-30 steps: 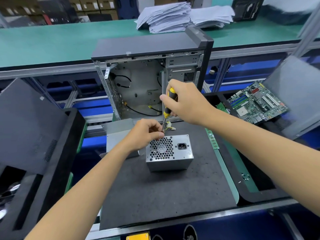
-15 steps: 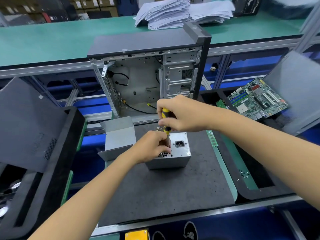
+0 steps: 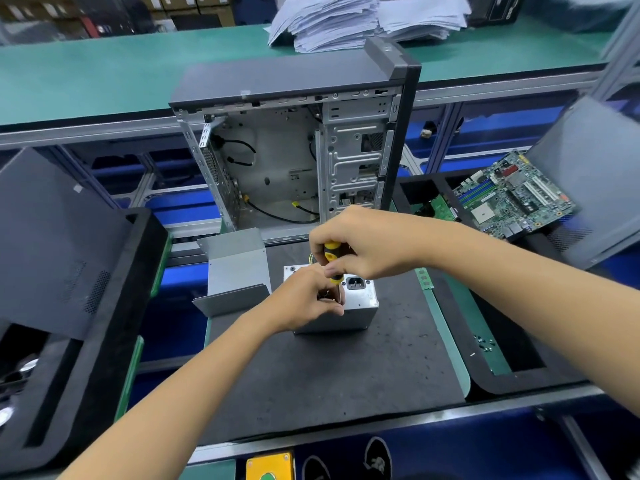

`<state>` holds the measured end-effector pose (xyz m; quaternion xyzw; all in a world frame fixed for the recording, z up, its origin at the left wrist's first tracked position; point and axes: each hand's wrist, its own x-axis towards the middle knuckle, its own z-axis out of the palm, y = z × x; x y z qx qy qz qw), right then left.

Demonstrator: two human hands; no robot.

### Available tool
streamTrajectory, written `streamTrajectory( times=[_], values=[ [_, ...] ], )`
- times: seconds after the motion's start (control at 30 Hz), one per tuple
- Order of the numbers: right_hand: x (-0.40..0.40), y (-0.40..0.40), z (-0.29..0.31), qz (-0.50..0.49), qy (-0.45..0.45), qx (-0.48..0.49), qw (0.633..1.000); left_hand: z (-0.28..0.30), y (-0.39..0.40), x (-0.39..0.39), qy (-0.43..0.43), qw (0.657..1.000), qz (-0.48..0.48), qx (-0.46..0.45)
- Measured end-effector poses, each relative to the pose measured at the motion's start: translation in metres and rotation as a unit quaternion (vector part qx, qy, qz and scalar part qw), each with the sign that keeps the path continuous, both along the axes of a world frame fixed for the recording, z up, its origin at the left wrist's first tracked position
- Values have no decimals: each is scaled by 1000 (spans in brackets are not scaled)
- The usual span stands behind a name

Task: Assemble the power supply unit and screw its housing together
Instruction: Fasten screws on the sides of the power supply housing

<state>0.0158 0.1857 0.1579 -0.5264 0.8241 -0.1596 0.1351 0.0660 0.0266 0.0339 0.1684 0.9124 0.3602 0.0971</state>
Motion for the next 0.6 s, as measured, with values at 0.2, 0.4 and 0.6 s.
streamTrajectory(
  times=[0.2, 0.4, 0.6],
  values=[
    [8, -5, 2, 24, 59, 13, 998, 2, -7, 2, -80, 993, 19, 83],
    [13, -12, 5, -3, 264, 114, 958, 5, -8, 3, -115, 984, 45, 130],
    [25, -15, 15, 32, 151, 159, 975, 2, -10, 1, -71, 992, 44, 95]
  ],
)
